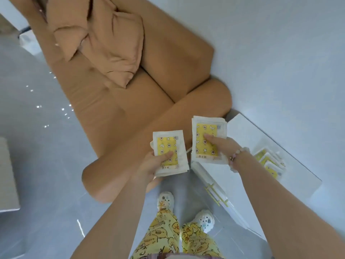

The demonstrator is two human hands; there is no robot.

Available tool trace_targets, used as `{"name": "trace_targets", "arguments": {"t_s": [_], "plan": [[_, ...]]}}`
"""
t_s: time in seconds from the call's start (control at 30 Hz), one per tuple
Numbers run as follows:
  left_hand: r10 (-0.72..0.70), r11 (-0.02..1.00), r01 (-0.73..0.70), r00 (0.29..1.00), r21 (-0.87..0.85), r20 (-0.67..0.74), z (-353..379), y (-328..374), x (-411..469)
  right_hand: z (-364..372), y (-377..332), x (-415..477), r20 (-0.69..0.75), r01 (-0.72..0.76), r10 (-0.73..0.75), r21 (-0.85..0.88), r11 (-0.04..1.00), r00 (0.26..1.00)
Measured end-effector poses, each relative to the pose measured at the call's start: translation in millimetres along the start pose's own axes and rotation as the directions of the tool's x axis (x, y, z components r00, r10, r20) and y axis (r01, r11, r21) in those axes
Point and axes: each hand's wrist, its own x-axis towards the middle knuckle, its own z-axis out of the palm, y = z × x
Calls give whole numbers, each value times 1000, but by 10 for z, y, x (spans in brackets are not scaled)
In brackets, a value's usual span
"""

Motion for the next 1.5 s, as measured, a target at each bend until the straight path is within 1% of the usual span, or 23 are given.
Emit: {"name": "trace_targets", "arguments": {"t_s": [0.2, 0.33, 0.37, 0.43, 0.53, 0.67, 0.77, 0.9, 1.03, 1.13, 1.23, 1.27, 1.43, 1.5], "plan": [[71, 982, -99, 983, -163, -169, -941, 40, -314, 1056, -232, 40, 92, -16, 43, -273, 962, 995], [129, 936, -214, 947, -278, -295, -1484, -113, -575, 1687, -324, 28, 129, 10, 56, -467, 884, 990], [116, 930, -217, 939, -296, -324, -1648, -161, -642, 1872, -354, -16, 133, 16, 62, -516, 856, 989], [74, 923, -193, 938, -332, -339, -2010, -278, -756, 2268, -410, -141, 129, 38, 52, -608, 793, 990], [27, 918, -164, 934, -362, -356, -2614, -448, -934, 2977, -406, -376, 169, 90, 37, -685, 723, 985], [10, 891, -199, 907, -407, -422, -3417, -703, -1243, 4006, -208, -696, 247, 159, 68, -785, 598, 967], [-9, 878, -216, 885, -427, -466, -3951, -918, -1457, 4607, -55, -916, 284, 194, 88, -819, 541, 955], [-31, 848, -226, 881, -479, -472, -4424, -1190, -1636, 5165, 118, -1020, 359, 280, 86, -836, 472, 929], [-73, 822, -215, 879, -528, -471, -4705, -1398, -1695, 5541, 265, -959, 316, 247, 89, -863, 441, 945], [-110, 788, -224, 866, -574, -489, -4871, -1498, -1700, 5784, 319, -894, 326, 259, 107, -879, 400, 939], [-138, 758, -237, 852, -607, -505, -5102, -1540, -1620, 6106, 370, -745, 382, 275, 192, -864, 422, 904], [-145, 752, -241, 847, -614, -511, -5182, -1520, -1586, 6216, 356, -723, 389, 281, 199, -864, 418, 899], [-183, 714, -276, 813, -643, -552, -5698, -1302, -1370, 6864, 124, -598, 430, 319, 176, -839, 441, 886], [-208, 704, -285, 794, -651, -572, -5942, -1163, -1270, 7148, 17, -517, 437, 333, 168, -839, 431, 884]]}}
